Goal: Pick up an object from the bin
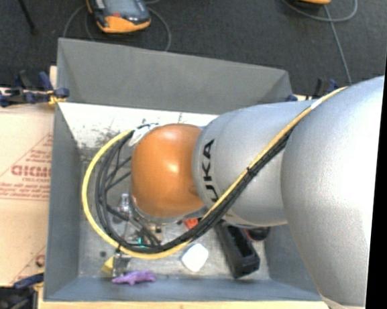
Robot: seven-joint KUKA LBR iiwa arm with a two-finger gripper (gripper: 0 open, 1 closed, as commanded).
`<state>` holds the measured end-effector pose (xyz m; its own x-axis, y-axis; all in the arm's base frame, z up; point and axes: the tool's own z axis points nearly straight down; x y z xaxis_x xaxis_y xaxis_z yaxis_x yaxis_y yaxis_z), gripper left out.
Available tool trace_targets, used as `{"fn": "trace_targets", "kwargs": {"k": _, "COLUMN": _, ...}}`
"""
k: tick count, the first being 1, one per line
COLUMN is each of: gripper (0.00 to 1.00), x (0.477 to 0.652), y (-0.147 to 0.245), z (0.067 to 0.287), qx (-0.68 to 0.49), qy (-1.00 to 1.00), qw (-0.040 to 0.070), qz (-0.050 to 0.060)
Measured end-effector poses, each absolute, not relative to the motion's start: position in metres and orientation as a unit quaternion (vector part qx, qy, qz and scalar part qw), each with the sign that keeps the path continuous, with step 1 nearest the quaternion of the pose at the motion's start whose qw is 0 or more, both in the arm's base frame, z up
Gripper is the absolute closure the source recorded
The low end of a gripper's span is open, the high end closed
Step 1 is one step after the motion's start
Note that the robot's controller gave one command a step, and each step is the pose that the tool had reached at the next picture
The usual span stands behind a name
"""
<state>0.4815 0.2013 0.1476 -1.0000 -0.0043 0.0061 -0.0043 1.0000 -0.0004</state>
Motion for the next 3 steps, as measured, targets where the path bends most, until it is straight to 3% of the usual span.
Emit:
{"fn": "trace_targets", "kwargs": {"k": 1, "gripper": 0.00, "x": 0.484, "y": 0.200, "z": 0.152, "qx": 0.000, "qy": -1.000, "qw": -0.001, "qz": -0.001}}
{"fn": "trace_targets", "kwargs": {"k": 3, "gripper": 0.00, "x": 0.482, "y": 0.156, "z": 0.122, "qx": 0.037, "qy": -0.999, "qw": -0.001, "qz": 0.000}}
